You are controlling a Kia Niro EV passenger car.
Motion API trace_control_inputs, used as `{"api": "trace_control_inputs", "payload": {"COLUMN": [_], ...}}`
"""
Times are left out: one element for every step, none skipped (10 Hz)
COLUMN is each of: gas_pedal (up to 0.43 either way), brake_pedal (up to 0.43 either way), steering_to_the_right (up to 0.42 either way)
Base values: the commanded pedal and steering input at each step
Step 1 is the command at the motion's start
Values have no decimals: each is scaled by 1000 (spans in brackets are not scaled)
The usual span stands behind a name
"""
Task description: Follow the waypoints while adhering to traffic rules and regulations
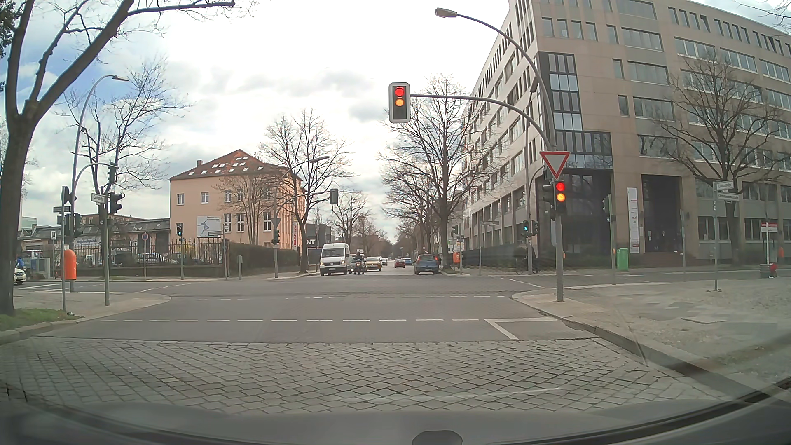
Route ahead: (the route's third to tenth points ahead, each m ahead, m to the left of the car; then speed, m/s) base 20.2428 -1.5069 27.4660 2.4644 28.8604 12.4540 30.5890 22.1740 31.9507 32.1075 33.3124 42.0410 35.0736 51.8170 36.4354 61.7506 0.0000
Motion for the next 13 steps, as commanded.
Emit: {"api": "trace_control_inputs", "payload": {"gas_pedal": [0,0,0,0,0,0,118,177,248,331,331,331,331], "brake_pedal": [348,348,287,30,0,0,0,0,0,0,0,0,0], "steering_to_the_right": [-26,-26,-26,-26,-26,-26,-26,-26,-26,-26,-26,-27,-38]}}
